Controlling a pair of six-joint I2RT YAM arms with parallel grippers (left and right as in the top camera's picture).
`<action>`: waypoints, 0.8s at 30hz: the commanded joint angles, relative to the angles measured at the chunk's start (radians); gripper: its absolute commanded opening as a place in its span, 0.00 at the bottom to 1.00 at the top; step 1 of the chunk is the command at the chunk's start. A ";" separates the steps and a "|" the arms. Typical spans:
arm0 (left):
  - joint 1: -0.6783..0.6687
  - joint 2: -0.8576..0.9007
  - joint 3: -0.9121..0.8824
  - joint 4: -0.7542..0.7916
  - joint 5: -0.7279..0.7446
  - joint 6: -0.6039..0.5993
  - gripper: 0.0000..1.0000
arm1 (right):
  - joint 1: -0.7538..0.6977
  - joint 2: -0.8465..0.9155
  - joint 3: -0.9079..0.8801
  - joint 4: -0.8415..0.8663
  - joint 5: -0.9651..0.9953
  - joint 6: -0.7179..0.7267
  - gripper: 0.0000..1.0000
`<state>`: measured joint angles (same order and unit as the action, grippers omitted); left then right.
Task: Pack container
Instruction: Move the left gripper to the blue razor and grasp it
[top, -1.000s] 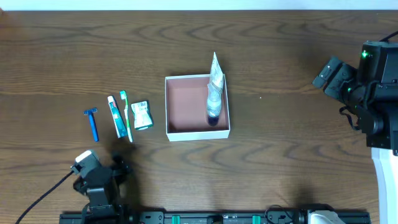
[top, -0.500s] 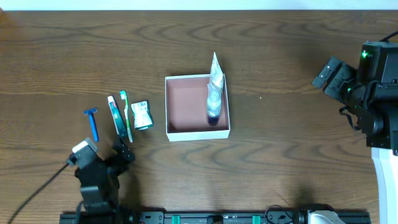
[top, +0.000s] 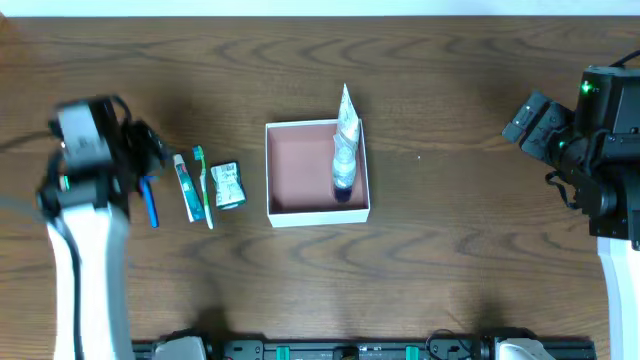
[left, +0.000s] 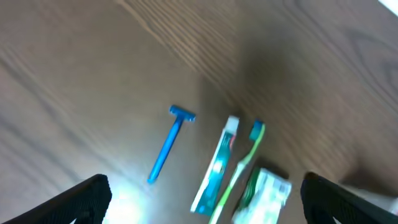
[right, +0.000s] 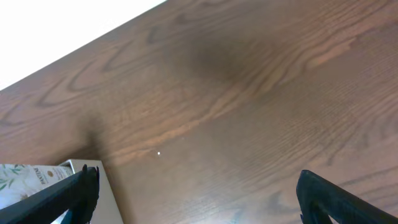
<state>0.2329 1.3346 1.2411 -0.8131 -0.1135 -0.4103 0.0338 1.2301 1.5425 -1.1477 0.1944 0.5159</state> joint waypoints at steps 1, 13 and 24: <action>0.023 0.114 0.052 0.014 0.036 0.039 0.98 | -0.007 -0.001 0.008 -0.001 0.003 0.010 0.99; 0.015 0.490 0.051 0.069 0.106 0.291 0.99 | -0.007 -0.001 0.008 -0.001 0.004 0.010 0.99; 0.053 0.538 0.035 0.067 0.069 0.349 0.96 | -0.007 -0.001 0.008 -0.001 0.003 0.010 0.99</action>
<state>0.2657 1.8690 1.2778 -0.7406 -0.0299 -0.1074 0.0338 1.2301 1.5425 -1.1481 0.1944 0.5159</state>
